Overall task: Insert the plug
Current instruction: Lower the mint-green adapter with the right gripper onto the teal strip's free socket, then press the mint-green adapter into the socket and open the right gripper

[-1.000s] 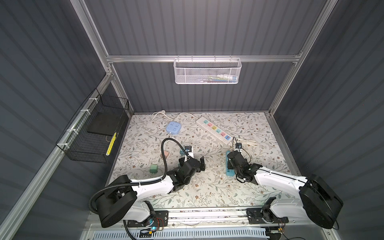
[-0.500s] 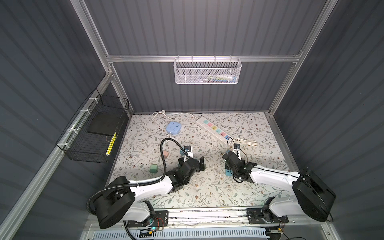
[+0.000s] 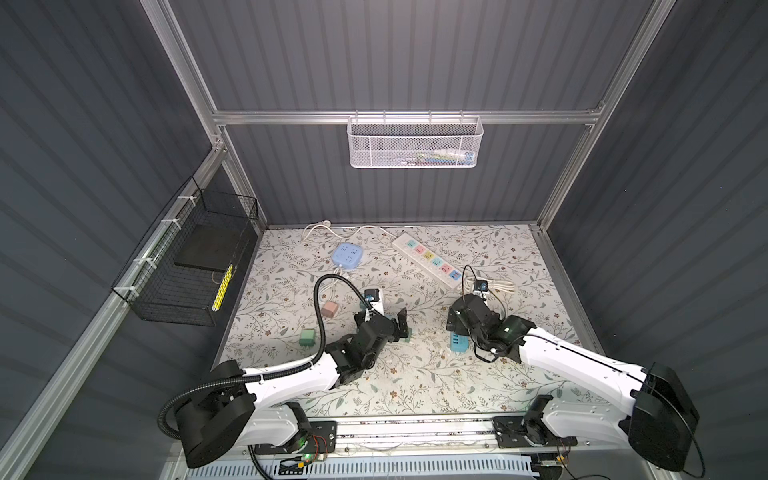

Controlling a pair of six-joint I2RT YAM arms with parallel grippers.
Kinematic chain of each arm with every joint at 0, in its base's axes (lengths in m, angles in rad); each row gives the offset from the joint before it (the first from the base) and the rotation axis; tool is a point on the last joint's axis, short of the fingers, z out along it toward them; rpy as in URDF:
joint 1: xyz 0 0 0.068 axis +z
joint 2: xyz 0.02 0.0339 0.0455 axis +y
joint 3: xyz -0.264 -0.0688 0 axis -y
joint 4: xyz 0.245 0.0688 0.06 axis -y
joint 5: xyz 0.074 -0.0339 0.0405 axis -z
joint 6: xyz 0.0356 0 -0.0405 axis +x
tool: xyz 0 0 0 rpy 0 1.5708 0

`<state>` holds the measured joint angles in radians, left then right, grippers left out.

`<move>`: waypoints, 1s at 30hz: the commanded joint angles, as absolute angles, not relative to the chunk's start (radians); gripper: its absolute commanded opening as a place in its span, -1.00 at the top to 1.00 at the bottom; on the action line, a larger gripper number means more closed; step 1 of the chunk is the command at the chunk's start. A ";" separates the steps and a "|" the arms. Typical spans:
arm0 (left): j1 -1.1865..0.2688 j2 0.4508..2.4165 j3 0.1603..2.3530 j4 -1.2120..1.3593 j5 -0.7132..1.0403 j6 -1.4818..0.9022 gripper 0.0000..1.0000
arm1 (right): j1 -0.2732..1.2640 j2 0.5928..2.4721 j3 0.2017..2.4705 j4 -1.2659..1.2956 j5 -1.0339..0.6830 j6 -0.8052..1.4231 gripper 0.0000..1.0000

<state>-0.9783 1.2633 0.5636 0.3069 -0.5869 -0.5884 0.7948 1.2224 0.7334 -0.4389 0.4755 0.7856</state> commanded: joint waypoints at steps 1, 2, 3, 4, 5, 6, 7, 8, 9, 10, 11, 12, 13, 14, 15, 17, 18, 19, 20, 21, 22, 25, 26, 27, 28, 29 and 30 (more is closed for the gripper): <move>-0.968 1.244 0.564 0.278 -0.601 -0.568 -0.97 | 0.834 1.270 0.698 -0.520 0.413 0.896 -0.86; -0.969 1.241 0.562 0.278 -0.600 -0.570 -0.97 | 0.837 1.290 0.693 -0.512 0.402 0.905 -0.84; -0.967 1.240 0.562 0.278 -0.601 -0.569 -0.96 | 0.836 1.308 0.687 -0.501 0.395 0.907 -0.81; -0.966 1.239 0.560 0.278 -0.598 -0.569 -0.97 | 0.836 1.326 0.682 -0.486 0.393 0.911 -0.76; -0.966 1.238 0.560 0.278 -0.597 -0.570 -0.97 | 0.836 1.343 0.678 -0.479 0.400 0.917 -0.73; -0.965 1.236 0.560 0.275 -0.597 -0.571 -0.97 | 0.835 1.358 0.678 -0.472 0.407 0.919 -0.69; -0.965 1.232 0.559 0.273 -0.598 -0.573 -0.97 | 0.833 1.377 0.678 -0.465 0.419 0.919 -0.66; -0.965 1.229 0.555 0.272 -0.598 -0.573 -0.97 | 0.831 1.395 0.682 -0.461 0.426 0.920 -0.61; -0.965 1.225 0.554 0.272 -0.598 -0.573 -0.97 | 0.828 1.410 0.687 -0.458 0.428 0.919 -0.54; -0.964 1.220 0.551 0.270 -0.600 -0.574 -0.97 | 0.826 1.430 0.690 -0.455 0.433 0.920 -0.46; -0.965 1.216 0.549 0.270 -0.601 -0.574 -0.97 | 0.821 1.448 0.694 -0.453 0.438 0.926 -0.38; -0.963 1.211 0.547 0.269 -0.604 -0.574 -0.97 | 0.818 1.461 0.698 -0.459 0.439 0.931 -0.32; -0.963 1.206 0.545 0.266 -0.606 -0.574 -0.97 | 0.816 1.468 0.701 -0.467 0.457 0.945 -0.28; -0.963 1.200 0.543 0.264 -0.609 -0.574 -0.97 | 0.815 1.471 0.701 -0.483 0.482 0.962 -0.23; -0.963 1.196 0.540 0.263 -0.611 -0.574 -0.97 | 0.812 1.469 0.698 -0.485 0.496 0.967 -0.18; -0.959 1.188 0.539 0.261 -0.614 -0.572 -0.97 | 0.798 1.452 0.689 -0.482 0.513 0.966 -0.05; -0.959 1.189 0.537 0.260 -0.614 -0.570 -0.97 | 0.791 1.439 0.681 -0.481 0.524 0.966 -0.01; -0.959 1.187 0.538 0.258 -0.614 -0.567 -0.97 | 0.782 1.425 0.670 -0.469 0.529 0.956 0.01; -0.957 1.188 0.538 0.258 -0.614 -0.566 -0.97 | 0.762 1.413 0.661 -0.460 0.527 0.942 0.04; -0.957 1.187 0.538 0.258 -0.614 -0.566 -0.97 | 0.742 1.407 0.654 -0.448 0.522 0.923 0.05; -0.955 1.187 0.536 0.260 -0.614 -0.566 -0.97 | 0.714 1.401 0.648 -0.436 0.509 0.900 0.06; -0.954 1.199 0.538 0.270 -0.612 -0.568 -0.97 | 0.612 1.403 0.649 -0.394 0.452 0.812 0.07; -0.953 1.203 0.541 0.270 -0.611 -0.568 -0.97 | 0.576 1.412 0.655 -0.352 0.433 0.778 0.07; -0.953 1.206 0.543 0.270 -0.610 -0.568 -0.97 | 0.549 1.423 0.667 -0.338 0.414 0.751 0.07; -0.953 1.209 0.546 0.270 -0.609 -0.568 -0.97 | 0.519 1.436 0.690 -0.339 0.400 0.725 0.07; -0.953 1.210 0.546 0.270 -0.609 -0.568 -0.97 | 0.496 1.454 0.708 -0.329 0.392 0.690 0.07; -0.953 1.209 0.546 0.270 -0.611 -0.568 -0.97 | 0.470 1.470 0.724 -0.318 0.379 0.667 0.07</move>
